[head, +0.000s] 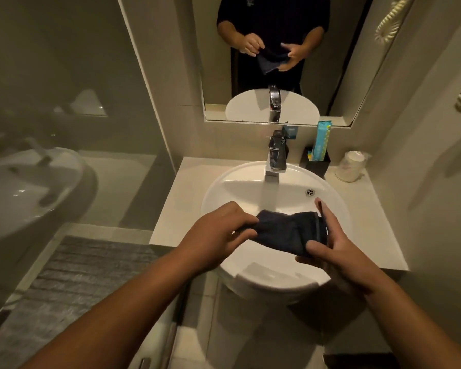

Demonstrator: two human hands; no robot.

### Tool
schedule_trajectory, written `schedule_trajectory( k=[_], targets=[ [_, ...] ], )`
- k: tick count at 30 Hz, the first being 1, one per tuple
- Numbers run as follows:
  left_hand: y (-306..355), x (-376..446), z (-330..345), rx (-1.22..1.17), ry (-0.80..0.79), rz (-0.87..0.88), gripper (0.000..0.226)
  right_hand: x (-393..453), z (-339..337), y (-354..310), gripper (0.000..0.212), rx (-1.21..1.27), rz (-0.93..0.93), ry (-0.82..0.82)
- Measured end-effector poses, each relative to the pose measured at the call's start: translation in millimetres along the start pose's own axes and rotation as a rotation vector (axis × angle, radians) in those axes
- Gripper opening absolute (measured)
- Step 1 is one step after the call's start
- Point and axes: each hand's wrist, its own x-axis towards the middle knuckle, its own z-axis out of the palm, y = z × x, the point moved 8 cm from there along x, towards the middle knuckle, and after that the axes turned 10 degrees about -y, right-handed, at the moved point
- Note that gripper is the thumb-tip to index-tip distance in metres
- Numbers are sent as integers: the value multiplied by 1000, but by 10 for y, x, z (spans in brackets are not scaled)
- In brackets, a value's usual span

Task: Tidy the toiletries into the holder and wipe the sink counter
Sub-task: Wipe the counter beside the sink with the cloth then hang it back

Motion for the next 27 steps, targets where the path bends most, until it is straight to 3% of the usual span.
schedule_trajectory(
  k=[3, 8, 13, 20, 27],
  targets=[
    [155, 50, -37, 46, -10, 76, 24, -54, -53, -64, 81, -133, -14, 86],
    [369, 27, -27, 36, -89, 210, 24, -144, -112, -3, 62, -223, 39, 119],
    [532, -83, -33, 26, -151, 303, 28, -234, -117, 180, 61, -187, 111, 61],
    [528, -282, 92, 0, -242, 254, 24, -500, -37, 258, 11, -377, 130, 110],
    [162, -564, 369, 50, -252, 67, 29, -776, 180, 173, 12, -876, 33, 123]
  ],
)
